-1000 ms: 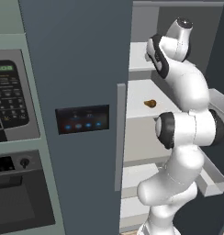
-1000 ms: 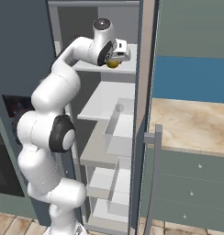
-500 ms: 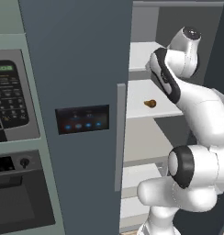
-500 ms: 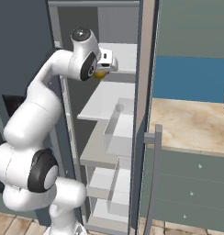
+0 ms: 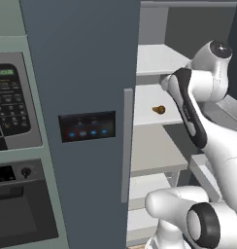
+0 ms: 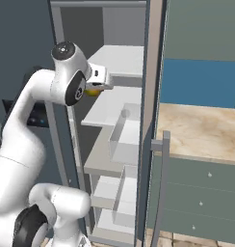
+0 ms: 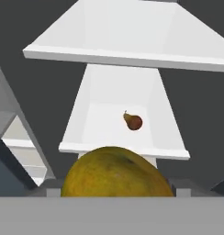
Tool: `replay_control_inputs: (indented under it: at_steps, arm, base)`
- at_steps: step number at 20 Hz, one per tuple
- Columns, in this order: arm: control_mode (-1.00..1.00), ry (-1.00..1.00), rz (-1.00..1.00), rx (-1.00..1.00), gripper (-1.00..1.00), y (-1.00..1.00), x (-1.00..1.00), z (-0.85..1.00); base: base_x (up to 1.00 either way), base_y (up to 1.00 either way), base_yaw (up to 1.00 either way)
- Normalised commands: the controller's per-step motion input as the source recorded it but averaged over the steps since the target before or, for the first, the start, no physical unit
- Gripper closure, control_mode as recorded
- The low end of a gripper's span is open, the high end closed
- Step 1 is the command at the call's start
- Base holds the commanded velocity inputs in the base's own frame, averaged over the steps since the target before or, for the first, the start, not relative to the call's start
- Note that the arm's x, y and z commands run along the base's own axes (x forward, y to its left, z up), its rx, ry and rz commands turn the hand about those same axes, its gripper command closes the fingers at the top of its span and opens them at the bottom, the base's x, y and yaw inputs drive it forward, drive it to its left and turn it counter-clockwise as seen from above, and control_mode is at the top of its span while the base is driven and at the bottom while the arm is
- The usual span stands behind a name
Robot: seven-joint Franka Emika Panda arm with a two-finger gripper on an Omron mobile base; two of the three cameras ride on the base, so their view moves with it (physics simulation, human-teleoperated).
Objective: Pick the orange and pear from the fridge and place them inside the tupperware on the counter.
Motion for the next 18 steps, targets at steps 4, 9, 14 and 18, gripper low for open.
replay_control_inputs:
  at_steps: [4, 9, 14, 18]
  arm:
    - [-1.00, 0.06, 0.00, 0.00, 1.00, 0.09, -1.00, 0.04]
    - [-1.00, 0.17, -0.03, 0.00, 1.00, 0.36, -0.84, -0.20]
    - [1.00, 0.00, 0.00, 0.00, 1.00, 0.00, 0.00, 0.00]
    - [1.00, 0.00, 0.00, 0.00, 1.00, 0.00, 0.00, 0.00]
  base:
    - [0.00, 0.00, 0.00]
    - [0.00, 0.00, 0.00]
    - [-0.98, 0.08, -0.07]
    - [-1.00, -0.01, -0.11]
